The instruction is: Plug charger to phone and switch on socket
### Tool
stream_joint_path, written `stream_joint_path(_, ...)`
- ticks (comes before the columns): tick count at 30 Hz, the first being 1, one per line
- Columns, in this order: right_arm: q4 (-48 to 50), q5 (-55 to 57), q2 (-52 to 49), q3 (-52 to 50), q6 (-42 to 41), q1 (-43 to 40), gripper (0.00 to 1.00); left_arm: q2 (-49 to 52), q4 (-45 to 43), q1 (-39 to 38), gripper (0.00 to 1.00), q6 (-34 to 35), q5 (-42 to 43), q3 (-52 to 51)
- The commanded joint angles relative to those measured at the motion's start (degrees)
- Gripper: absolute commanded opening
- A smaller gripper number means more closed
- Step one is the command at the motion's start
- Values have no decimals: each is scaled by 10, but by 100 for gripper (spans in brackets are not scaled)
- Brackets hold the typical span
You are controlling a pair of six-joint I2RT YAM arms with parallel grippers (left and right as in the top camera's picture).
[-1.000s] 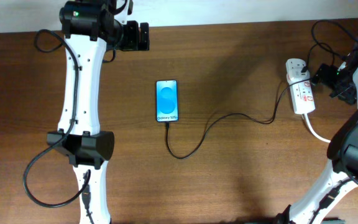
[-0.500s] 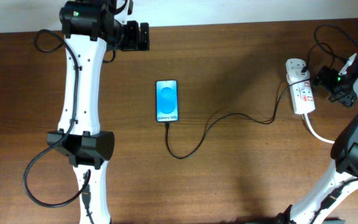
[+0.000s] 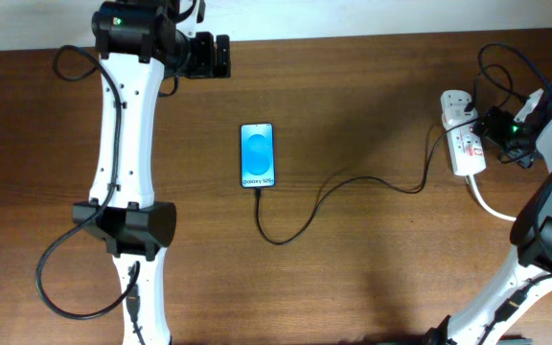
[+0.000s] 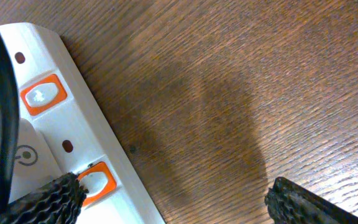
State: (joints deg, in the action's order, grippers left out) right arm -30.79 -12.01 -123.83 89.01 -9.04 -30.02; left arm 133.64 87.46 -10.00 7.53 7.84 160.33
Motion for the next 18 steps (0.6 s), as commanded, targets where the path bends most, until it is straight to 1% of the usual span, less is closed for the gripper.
stream_joint_path(1, 2, -9, -4, -7, -4, 0, 99, 2, 1, 0, 99, 5, -8, -1)
stream_joint_path(7, 2, -9, -4, -7, -4, 0, 98, 2, 1, 0, 99, 5, -8, -1)
stream_joint_path(10, 2, -10, -22, -7, -4, 0, 98, 2, 1, 0, 99, 5, -8, -1)
stream_joint_path(12, 2, -42, -41, -7, 7, 0, 98, 2, 1, 0, 100, 5, -8, -1)
stream_joint_path(15, -3, -43, -41, -7, 14, 0, 98, 2, 1, 0, 99, 5, -8, -1)
stream_joint_path(18, -13, -69, -41, -7, 31, 1, 98, 2, 1, 0, 99, 5, -8, -1)
